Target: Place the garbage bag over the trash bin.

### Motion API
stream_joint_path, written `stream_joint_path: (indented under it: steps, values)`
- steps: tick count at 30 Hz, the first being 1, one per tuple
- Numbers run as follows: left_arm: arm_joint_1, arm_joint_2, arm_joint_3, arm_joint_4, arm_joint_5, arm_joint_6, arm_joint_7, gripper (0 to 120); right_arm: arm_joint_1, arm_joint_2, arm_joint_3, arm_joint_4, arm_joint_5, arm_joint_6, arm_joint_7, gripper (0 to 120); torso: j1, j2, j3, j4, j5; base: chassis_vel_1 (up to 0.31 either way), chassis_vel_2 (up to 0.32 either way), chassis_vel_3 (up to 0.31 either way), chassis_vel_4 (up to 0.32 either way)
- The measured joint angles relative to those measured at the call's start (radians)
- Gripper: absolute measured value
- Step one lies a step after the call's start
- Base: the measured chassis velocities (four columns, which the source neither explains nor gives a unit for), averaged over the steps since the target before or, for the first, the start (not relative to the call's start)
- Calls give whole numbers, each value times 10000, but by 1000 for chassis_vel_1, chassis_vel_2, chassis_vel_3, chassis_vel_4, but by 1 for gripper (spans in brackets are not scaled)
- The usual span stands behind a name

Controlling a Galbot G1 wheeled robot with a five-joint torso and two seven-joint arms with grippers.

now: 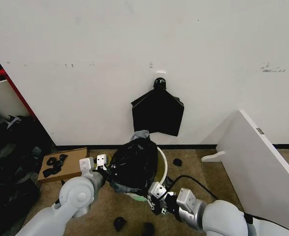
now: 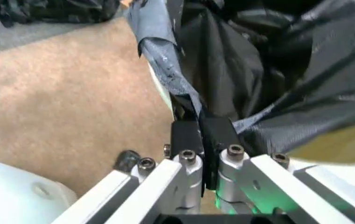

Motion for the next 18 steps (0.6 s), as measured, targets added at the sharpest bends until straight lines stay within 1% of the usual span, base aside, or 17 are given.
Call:
stream_joint_path:
  steps: [3, 6, 9, 14, 18]
  values:
    - [-95, 89, -62, 6, -144, 91, -84, 1, 35, -1, -29, -167, -144, 101, -71, 0, 0, 0, 0, 0, 0, 0, 0, 0, 0]
    - [-427, 137, -249, 91, -513, 110, -401, 1, 97, -47, -209, -346, -508, 151, -197, 0, 0, -1, 0, 2, 0, 0, 0, 0, 0]
    - [-635, 87, -353, 142, -662, 24, -599, 1, 37, -117, -355, -301, -807, 212, -298, 0, 0, 0, 0, -2, 1, 0, 0, 0, 0]
    - [-647, -38, -423, 71, -764, -336, -796, 1, -50, -125, -535, -94, -1364, 332, -351, 0, 0, 0, 0, -1, -1, 0, 0, 0, 0]
    - [-469, -52, -469, -151, -958, -236, -876, 1, 51, 14, -669, -375, -1546, 275, -307, 0, 0, 0, 0, -1, -1, 0, 0, 0, 0]
